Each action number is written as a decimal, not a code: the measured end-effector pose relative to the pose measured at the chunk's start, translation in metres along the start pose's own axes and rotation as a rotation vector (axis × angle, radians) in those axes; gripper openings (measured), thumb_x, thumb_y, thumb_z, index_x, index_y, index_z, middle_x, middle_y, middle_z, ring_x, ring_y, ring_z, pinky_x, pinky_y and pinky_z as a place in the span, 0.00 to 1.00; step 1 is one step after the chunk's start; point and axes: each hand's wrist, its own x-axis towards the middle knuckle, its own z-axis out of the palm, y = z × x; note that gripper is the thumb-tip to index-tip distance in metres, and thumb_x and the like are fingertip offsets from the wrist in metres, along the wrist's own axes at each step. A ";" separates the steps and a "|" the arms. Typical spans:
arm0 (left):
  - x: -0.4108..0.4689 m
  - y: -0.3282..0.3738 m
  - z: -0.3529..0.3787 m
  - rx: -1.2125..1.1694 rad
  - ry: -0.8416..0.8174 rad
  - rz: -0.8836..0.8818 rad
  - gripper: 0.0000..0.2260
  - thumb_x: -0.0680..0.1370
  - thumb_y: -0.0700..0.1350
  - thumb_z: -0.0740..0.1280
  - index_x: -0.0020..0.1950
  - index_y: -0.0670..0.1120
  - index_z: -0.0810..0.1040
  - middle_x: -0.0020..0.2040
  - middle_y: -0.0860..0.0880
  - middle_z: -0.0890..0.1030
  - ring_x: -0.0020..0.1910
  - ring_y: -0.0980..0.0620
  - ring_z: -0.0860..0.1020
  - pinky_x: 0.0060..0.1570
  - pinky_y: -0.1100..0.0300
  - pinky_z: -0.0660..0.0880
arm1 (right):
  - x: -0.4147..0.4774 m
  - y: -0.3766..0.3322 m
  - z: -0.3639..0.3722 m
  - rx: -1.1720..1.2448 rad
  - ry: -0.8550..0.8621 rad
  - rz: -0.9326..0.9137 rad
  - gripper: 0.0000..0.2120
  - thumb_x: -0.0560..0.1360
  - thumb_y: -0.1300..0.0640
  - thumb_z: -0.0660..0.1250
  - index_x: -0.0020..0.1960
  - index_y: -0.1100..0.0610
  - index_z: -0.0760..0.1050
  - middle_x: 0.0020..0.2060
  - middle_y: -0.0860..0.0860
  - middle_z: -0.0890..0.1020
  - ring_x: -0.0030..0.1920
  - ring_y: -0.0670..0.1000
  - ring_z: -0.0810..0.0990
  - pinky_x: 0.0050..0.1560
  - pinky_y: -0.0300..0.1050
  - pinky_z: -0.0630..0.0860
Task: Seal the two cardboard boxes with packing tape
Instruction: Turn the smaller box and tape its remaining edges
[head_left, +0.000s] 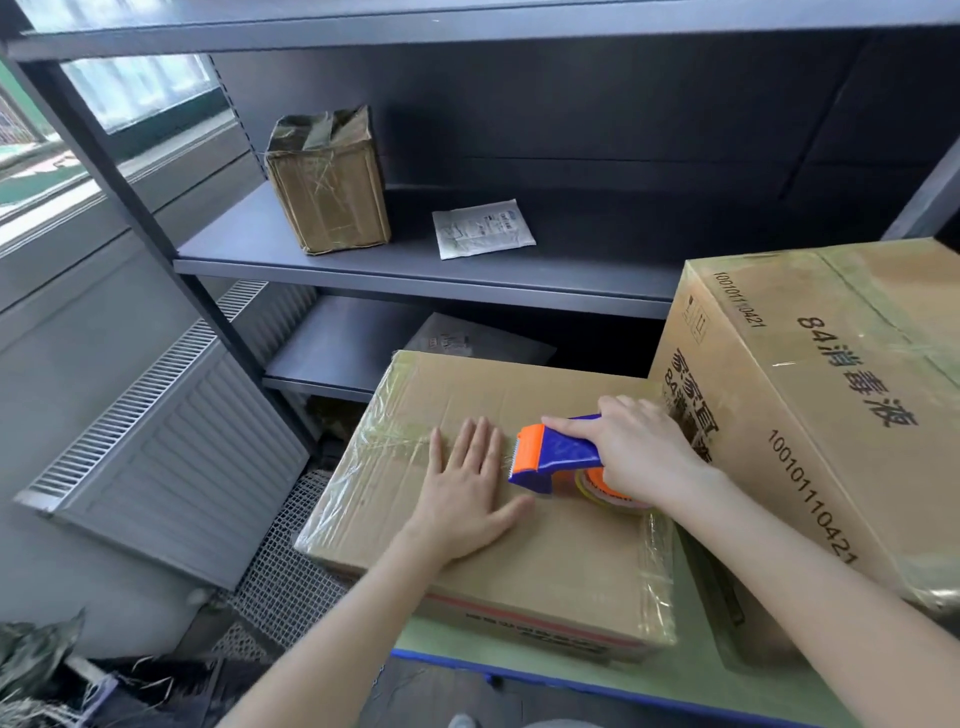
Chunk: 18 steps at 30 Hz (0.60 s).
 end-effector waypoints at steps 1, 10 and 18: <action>0.000 0.005 0.002 0.024 0.012 -0.003 0.46 0.69 0.74 0.36 0.77 0.44 0.42 0.77 0.46 0.41 0.76 0.48 0.38 0.71 0.43 0.33 | 0.001 0.000 0.000 -0.005 -0.002 -0.003 0.28 0.78 0.53 0.57 0.73 0.34 0.50 0.48 0.51 0.69 0.56 0.54 0.69 0.51 0.45 0.60; -0.002 -0.012 -0.002 0.007 0.079 0.019 0.41 0.73 0.72 0.48 0.78 0.49 0.43 0.78 0.52 0.43 0.76 0.54 0.39 0.73 0.54 0.35 | 0.005 -0.003 0.000 0.000 -0.028 0.000 0.30 0.78 0.51 0.59 0.73 0.34 0.49 0.51 0.52 0.70 0.56 0.54 0.68 0.52 0.45 0.61; -0.005 -0.039 -0.001 -0.042 0.129 0.023 0.37 0.74 0.70 0.50 0.77 0.54 0.46 0.78 0.55 0.47 0.76 0.57 0.42 0.73 0.58 0.38 | 0.015 -0.015 -0.004 0.057 -0.044 0.000 0.32 0.77 0.57 0.58 0.72 0.33 0.49 0.42 0.49 0.65 0.47 0.51 0.65 0.46 0.42 0.57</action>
